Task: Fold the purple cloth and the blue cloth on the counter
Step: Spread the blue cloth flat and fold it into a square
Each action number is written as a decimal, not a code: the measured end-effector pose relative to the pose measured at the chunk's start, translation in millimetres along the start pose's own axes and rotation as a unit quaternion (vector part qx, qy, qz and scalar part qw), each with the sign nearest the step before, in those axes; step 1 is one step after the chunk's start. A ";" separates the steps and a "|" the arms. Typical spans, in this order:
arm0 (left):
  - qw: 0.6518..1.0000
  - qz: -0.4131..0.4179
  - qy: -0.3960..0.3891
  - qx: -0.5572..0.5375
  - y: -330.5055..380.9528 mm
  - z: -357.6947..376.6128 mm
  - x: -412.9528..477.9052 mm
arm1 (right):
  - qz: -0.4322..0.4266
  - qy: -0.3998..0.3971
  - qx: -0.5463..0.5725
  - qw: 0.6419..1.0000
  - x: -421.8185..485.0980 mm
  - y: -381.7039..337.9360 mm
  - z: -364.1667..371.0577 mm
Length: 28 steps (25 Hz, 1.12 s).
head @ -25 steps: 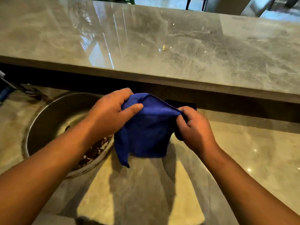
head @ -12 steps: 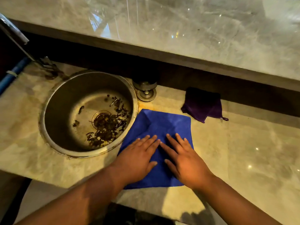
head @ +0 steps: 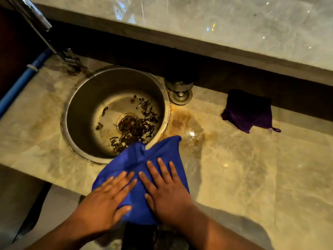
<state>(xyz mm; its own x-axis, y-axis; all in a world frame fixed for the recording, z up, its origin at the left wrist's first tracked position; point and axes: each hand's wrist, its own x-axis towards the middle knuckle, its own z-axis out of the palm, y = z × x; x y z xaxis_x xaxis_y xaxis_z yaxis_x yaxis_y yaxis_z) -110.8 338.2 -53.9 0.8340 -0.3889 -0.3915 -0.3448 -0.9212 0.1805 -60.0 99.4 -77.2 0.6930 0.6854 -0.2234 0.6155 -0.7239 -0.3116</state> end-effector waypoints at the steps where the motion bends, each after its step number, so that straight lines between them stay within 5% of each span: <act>1: 1.000 -0.007 -0.013 -0.008 -7.7 0.0 -10.6 | -0.021 -0.008 0.006 1.000 3.7 -4.8 2.7; 5: 0.999 0.005 -0.029 -0.017 -0.2 -6.1 4.2 | -0.034 0.000 0.007 0.999 -2.1 15.1 -2.0; 10: 1.000 0.028 0.008 -0.008 49.8 -13.6 94.2 | 0.056 0.013 -0.004 0.998 -20.6 96.4 -25.3; 20: 0.997 -0.063 -0.004 -0.035 101.4 -107.0 273.7 | 0.219 -0.017 -0.011 0.976 60.0 214.8 -94.0; 28: 0.998 0.026 0.045 0.020 115.2 -33.5 166.6 | 0.177 0.023 -0.028 0.983 -28.0 131.7 -44.7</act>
<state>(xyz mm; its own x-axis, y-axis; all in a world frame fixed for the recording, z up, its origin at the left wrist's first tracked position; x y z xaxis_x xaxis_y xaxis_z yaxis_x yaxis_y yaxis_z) 2.9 167.8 -68.1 0.8492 -0.4355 -0.2985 -0.4048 -0.9000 0.1616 18.4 -18.7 -70.7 0.8836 0.3856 -0.2655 0.3509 -0.9209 -0.1697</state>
